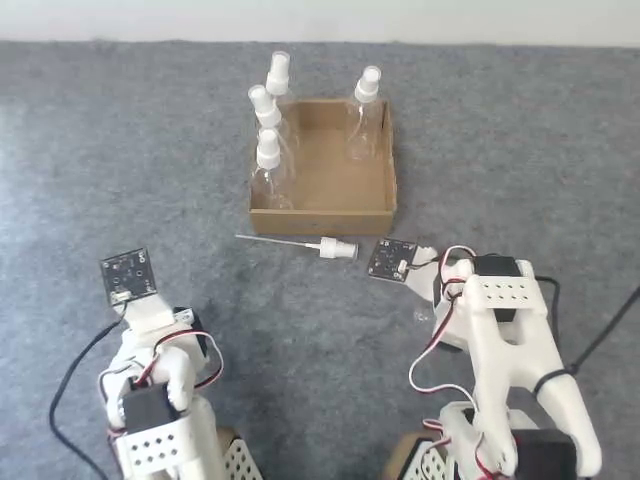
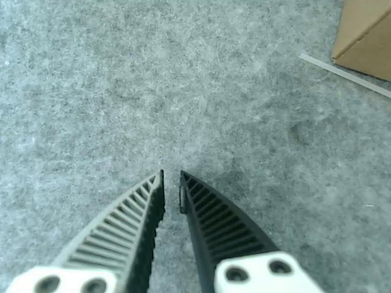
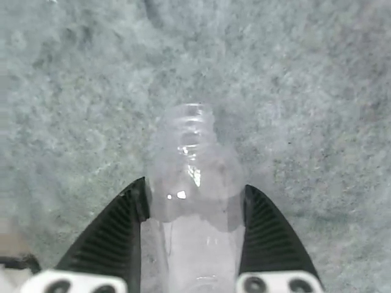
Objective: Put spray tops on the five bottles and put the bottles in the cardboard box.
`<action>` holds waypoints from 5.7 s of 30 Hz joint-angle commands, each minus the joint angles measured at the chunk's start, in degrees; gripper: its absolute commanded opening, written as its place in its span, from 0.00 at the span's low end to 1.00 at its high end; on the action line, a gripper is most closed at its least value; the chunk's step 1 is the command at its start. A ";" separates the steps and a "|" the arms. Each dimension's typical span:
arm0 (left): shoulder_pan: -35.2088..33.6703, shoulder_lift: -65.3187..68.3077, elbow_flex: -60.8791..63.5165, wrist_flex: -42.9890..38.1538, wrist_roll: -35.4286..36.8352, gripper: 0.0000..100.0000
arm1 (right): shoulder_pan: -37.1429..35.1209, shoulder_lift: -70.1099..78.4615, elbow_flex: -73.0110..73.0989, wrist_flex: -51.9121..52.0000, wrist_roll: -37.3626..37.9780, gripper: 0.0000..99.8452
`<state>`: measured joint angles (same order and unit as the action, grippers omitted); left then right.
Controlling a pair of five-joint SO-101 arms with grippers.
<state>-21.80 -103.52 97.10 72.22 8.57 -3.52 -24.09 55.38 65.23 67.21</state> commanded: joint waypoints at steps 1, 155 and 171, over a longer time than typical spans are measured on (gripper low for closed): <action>-0.26 -0.97 -0.57 0.26 0.00 0.04 | 0.04 -2.59 -5.98 7.16 -0.62 0.04; 6.77 -1.05 -4.70 -19.69 -40.97 0.04 | 3.47 -51.30 19.25 -23.34 -63.65 0.04; 18.99 -0.70 -24.40 -0.26 -40.97 0.04 | 7.87 -51.30 18.99 -23.69 -67.69 0.04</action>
<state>-7.38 -103.52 80.57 65.54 -32.04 3.87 -74.11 75.43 43.25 -0.04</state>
